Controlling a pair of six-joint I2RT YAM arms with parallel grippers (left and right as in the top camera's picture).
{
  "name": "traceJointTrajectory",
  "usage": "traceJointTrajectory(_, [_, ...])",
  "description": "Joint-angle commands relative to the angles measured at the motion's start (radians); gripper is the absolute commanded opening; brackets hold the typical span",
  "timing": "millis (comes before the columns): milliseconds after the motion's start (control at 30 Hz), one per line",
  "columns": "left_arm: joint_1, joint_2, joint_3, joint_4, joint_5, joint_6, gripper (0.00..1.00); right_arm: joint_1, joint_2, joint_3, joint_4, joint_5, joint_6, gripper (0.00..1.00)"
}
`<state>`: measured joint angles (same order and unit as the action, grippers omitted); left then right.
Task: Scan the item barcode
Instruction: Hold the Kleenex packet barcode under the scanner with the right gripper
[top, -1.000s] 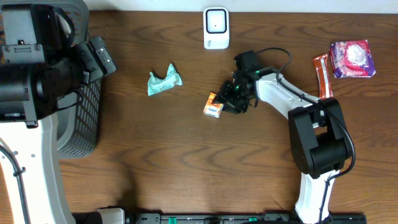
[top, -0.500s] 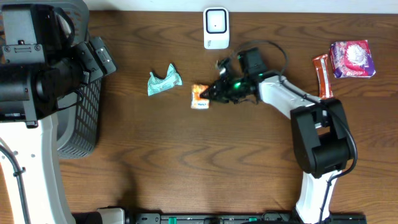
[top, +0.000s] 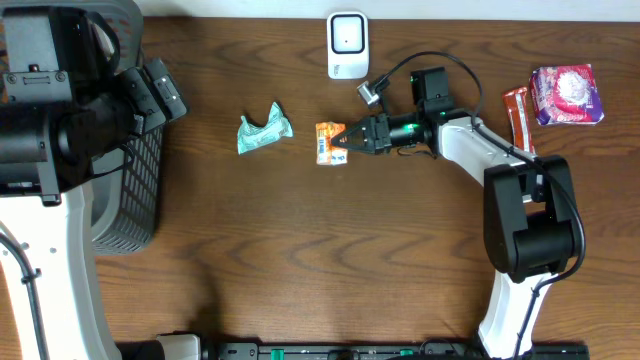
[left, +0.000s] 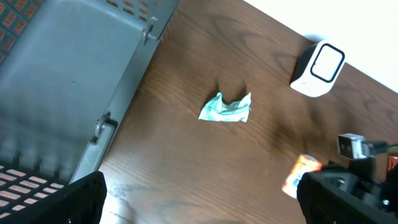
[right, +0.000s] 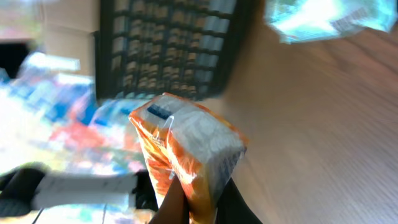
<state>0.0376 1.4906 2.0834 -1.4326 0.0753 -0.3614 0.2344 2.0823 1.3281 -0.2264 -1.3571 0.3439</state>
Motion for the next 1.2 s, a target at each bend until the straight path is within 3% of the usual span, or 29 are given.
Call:
traceJointTrajectory(0, [0.003, 0.004, -0.005, 0.001, -0.009, 0.013, 0.98, 0.017, 0.000, 0.001, -0.045, 0.365, 0.114, 0.01])
traceJointTrajectory(133, [0.003, 0.004, -0.005, 0.000, -0.009, 0.013, 0.98, 0.031, -0.024, 0.086, -0.259, 0.832, 0.109, 0.01])
traceJointTrajectory(267, [0.003, 0.004, -0.005, 0.001, -0.009, 0.013, 0.98, 0.069, -0.028, 0.278, -0.515, 1.407, 0.010, 0.01])
traceJointTrajectory(400, [0.003, 0.004, -0.005, 0.000, -0.008, 0.013, 0.98, 0.121, -0.028, 0.387, -0.517, 1.771, -0.096, 0.01])
traceJointTrajectory(900, [0.003, 0.004, -0.005, 0.001, -0.009, 0.013, 0.98, 0.149, 0.010, 0.422, 0.093, 1.658, -0.135, 0.01])
traceJointTrajectory(1167, [0.003, 0.004, -0.005, 0.001, -0.008, 0.013, 0.98, 0.158, 0.169, 0.656, 0.018, 1.616, -0.277, 0.01])
